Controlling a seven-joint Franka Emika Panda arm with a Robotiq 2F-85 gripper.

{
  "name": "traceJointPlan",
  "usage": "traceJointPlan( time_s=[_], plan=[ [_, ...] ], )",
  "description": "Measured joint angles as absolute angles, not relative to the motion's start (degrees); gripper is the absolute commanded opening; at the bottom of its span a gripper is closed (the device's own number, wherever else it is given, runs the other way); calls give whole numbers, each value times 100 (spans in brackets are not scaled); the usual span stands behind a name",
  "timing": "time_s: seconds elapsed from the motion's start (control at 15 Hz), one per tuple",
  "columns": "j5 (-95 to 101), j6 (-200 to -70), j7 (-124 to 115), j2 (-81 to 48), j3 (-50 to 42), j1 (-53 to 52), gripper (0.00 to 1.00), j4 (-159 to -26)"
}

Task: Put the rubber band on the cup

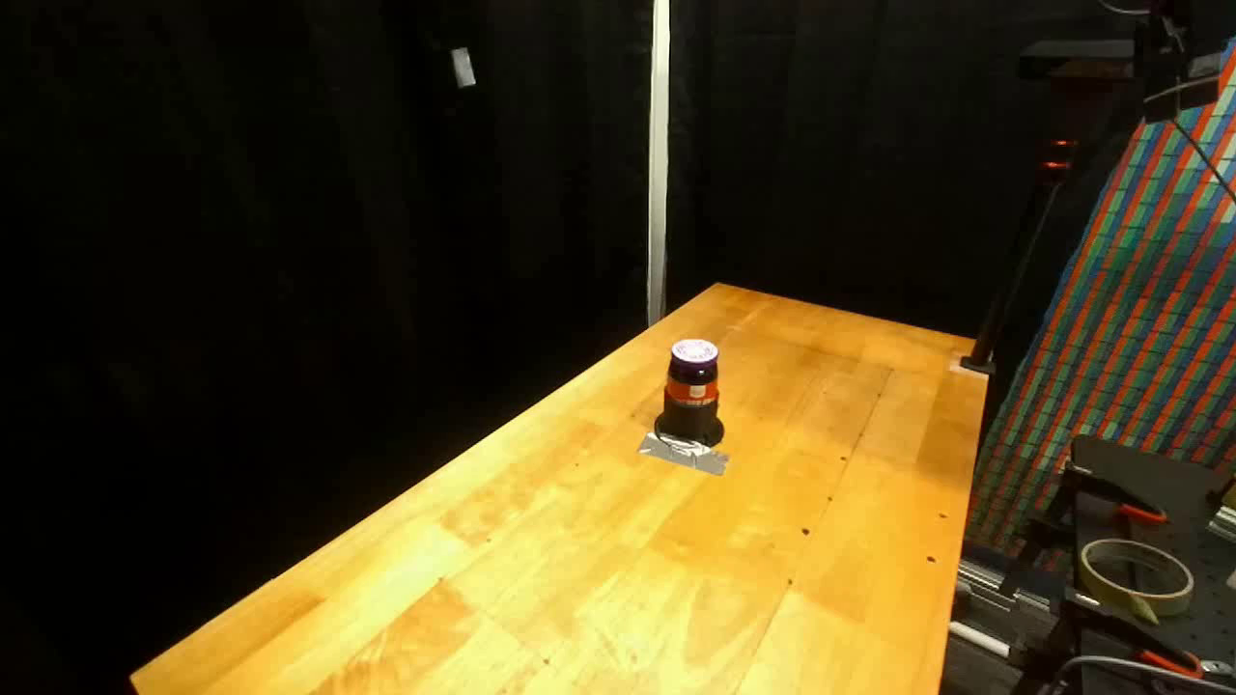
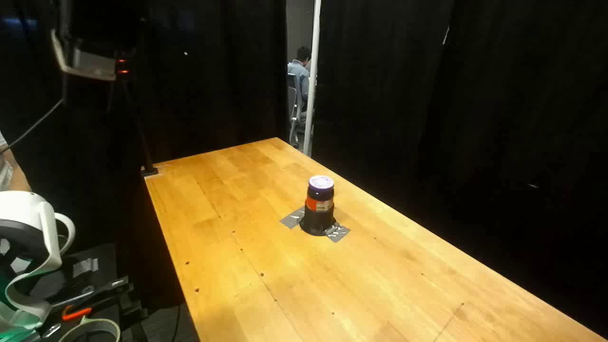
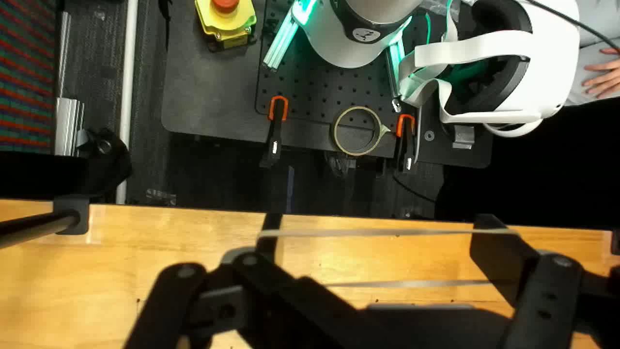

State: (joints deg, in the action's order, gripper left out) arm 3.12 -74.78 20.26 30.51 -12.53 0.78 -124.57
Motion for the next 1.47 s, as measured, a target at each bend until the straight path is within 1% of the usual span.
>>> traceJointPlan(
  time_s=[0.6,0.8,1.0,1.2,1.47],
  plan=[
    [312,-7478,2026,3069,-1252,78,100,-12437],
    [251,-7634,1950,2925,-1090,60,100,-12384],
    [110,-8290,1546,2399,-624,-94,100,-12153],
    [108,-9168,971,1594,-122,-245,100,-11804],
    [214,-10252,316,409,235,-306,100,-11284]
  ],
)
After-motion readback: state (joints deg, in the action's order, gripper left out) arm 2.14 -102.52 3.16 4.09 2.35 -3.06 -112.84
